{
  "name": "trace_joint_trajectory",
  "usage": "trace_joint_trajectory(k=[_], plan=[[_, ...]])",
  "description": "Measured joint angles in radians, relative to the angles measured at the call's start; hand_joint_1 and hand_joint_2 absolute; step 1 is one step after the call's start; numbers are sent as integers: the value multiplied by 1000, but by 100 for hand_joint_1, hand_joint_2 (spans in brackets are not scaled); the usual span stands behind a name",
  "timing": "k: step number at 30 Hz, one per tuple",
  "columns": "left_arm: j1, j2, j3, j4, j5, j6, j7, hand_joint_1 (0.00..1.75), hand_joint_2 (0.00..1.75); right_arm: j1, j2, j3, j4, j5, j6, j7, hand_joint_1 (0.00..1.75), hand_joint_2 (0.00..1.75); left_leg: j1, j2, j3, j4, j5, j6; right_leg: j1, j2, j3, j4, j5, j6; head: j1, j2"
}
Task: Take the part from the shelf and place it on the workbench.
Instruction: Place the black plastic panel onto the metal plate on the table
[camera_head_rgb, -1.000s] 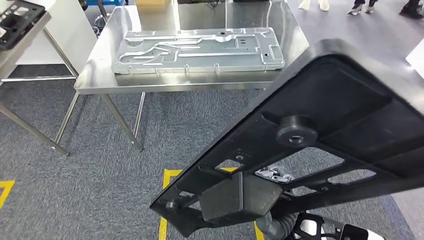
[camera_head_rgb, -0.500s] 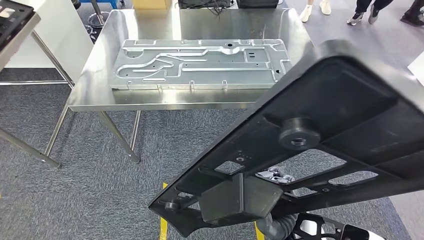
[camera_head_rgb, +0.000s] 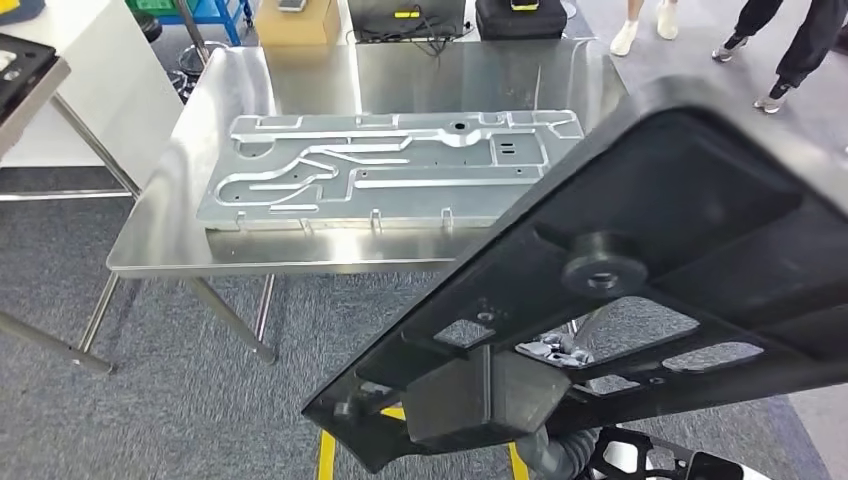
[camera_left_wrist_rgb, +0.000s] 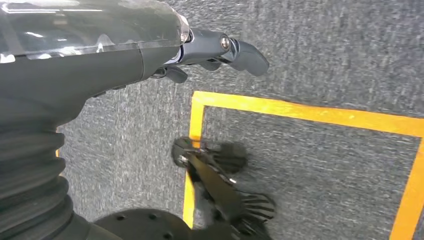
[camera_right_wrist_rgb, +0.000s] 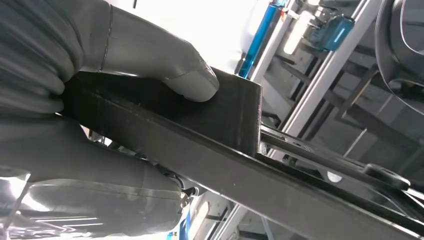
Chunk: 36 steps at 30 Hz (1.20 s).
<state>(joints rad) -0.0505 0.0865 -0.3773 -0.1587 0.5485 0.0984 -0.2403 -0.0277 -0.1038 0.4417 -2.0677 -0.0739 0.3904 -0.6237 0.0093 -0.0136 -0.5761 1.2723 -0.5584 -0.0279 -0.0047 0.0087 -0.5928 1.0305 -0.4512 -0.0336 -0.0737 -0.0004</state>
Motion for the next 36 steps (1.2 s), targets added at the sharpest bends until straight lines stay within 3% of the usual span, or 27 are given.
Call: trace_joint_trajectory(k=[1,3,4,5,7,8,9,11,13,14,16,17,18,19,21,23,25,28,30,32,33,34,36], plan=[[1,0,0,0,0,0,0,0,175,0,0,0,0,0,0,0,175,175,1,1,-40,27,-43,-2,0,1,16,0,-14,-1,0,0],[7,0,0,0,4,2,-1,0,175,2,0,0,1,3,8,0,175,175,2,4,-92,17,-120,0,-1,5,53,0,-42,1,0,0],[9,0,1,0,10,5,-4,0,175,4,3,0,2,11,13,0,175,175,2,5,-105,-17,-122,3,-1,6,73,0,-57,2,0,0],[13,0,3,0,18,10,-8,0,175,7,7,0,4,23,18,0,175,175,1,6,-111,-68,-80,7,-1,6,91,0,-73,4,0,0],[22,-1,7,1,32,21,-20,0,175,14,21,2,10,54,9,0,175,175,-4,8,-119,-174,85,16,1,8,119,3,-102,11,0,0],[26,-3,8,2,35,24,-25,0,175,16,26,5,12,66,-6,0,175,175,-7,8,-119,-205,152,21,2,10,127,3,-116,17,0,0],[28,-4,9,3,36,26,-30,0,175,16,29,7,12,74,-26,0,175,175,-11,7,-119,-217,185,25,2,12,133,2,-126,24,0,0],[26,-7,10,2,37,26,-35,0,175,11,30,9,6,80,-66,0,175,175,-11,5,-109,-220,184,34,1,13,144,-7,-142,38,0,0],[22,-9,10,2,37,23,-37,0,175,-5,29,5,-3,80,-96,0,175,175,-6,5,-92,-237,177,45,0,6,134,24,-164,49,0,0],[20,-9,10,2,38,20,-37,0,175,-14,26,-1,-5,81,-110,0,175,175,-5,5,-83,-243,172,49,-2,3,107,72,-184,54,0,0],[16,-8,11,2,39,18,-38,0,175,-28,16,-24,-1,97,-146,0,175,175,-6,5,-72,-247,161,56,-3,1,17,205,-222,62,0,0],[15,-8,11,2,40,16,-39,0,175,-31,9,-39,4,112,-165,0,175,175,-6,4,-66,-247,154,57,-4,1,-24,252,-223,65,0,0],[14,-8,11,2,41,16,-40,0,175,-34,2,-54,11,128,-182,0,175,175,-7,3,-58,-246,148,57,-6,1,-48,264,-202,66,0,0],[14,-8,12,2,42,15,-40,0,175,-36,-4,-68,17,139,-194,0,175,175,-7,1,-48,-246,140,56,-7,0,-53,238,-163,67,0,0],[15,-8,13,2,43,13,-42,0,175,-42,-12,-88,27,149,-206,0,175,175,-8,-1,-27,-246,126,52,-6,0,-26,118,-63,60,0,0],[16,-8,15,2,47,14,-46,0,175,-51,-17,-98,36,177,-241,0,175,175,-10,-3,-19,-244,116,44,-1,-1,1,27,-17,47,0,0],[16,-10,20,2,53,19,-56,0,175,-76,-18,-107,68,273,-355,0,175,175,-11,-3,-20,-245,114,34,2,0,4,7,-20,36,0,0],[16,-16,27,2,59,22,-76,0,175,-190,-13,-143,211,544,-611,24,175,175,-11,1,-33,-216,94,19,-7,3,12,-6,-14,20,0,0],[15,-18,27,2,60,18,-85,0,175,-305,-12,-173,348,742,-735,86,175,175,-6,3,-84,-113,47,10,-10,2,16,-10,-13,14,0,0],[15,-19,27,2,60,13,-87,0,175,-414,-11,-189,497,962,-802,197,175,175,-1,4,-151,7,10,3,-9,0,17,-9,-13,12,0,0],[16,-20,27,2,60,11,-87,0,175,-462,-11,-191,571,1075,-817,256,175,175,2,4,-169,31,15,0,-9,-1,18,-9,-14,13,0,0],[16,-20,27,2,61,9,-87,0,175,-510,-8,-190,645,1181,-824,311,175,175,4,5,-167,17,38,-2,-10,-3,19,-8,-16,14,0,0],[16,-21,27,2,64,5,-88,0,175,-626,10,-174,824,1359,-815,394,175,175,8,9,-121,-101,111,-4,-11,-4,19,-3,-21,18,0,0]])
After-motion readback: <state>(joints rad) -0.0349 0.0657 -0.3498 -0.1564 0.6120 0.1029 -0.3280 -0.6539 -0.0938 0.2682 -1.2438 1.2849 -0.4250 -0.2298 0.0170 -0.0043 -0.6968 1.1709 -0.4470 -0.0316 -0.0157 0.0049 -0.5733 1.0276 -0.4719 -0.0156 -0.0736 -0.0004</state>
